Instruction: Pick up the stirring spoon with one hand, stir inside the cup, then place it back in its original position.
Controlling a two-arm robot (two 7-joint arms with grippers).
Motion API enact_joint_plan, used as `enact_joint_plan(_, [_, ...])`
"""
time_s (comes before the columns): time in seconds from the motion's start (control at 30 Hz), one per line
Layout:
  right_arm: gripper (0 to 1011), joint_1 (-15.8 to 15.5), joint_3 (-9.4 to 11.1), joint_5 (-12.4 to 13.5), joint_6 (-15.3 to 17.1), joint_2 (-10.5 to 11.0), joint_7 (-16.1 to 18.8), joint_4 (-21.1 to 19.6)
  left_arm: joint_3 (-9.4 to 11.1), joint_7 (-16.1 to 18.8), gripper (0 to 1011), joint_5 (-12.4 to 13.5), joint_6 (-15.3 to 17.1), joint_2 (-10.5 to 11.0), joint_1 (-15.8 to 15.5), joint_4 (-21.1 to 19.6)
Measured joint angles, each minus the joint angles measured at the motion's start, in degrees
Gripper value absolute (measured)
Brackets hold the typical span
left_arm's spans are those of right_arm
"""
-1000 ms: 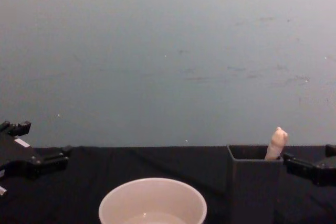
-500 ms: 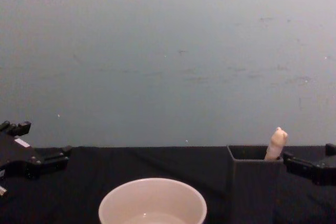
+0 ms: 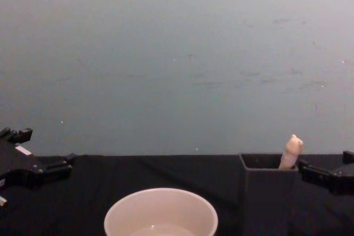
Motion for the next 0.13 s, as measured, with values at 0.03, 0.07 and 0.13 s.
enact_joint_plan(0.03, [1000, 0.0, 0.0, 0.0, 0.0, 0.0, 0.0, 0.0, 0.0, 0.0, 1001, 0.0, 0.0, 0.0, 0.0, 0.0])
enact_joint_plan(0.07, [1000, 0.0, 0.0, 0.0, 0.0, 0.0, 0.0, 0.0, 0.0, 0.0, 1001, 0.0, 0.0, 0.0, 0.0, 0.0])
enact_joint_plan(0.13, [1000, 0.0, 0.0, 0.0, 0.0, 0.0, 0.0, 0.0, 0.0, 0.0, 1001, 0.0, 0.0, 0.0, 0.0, 0.0])
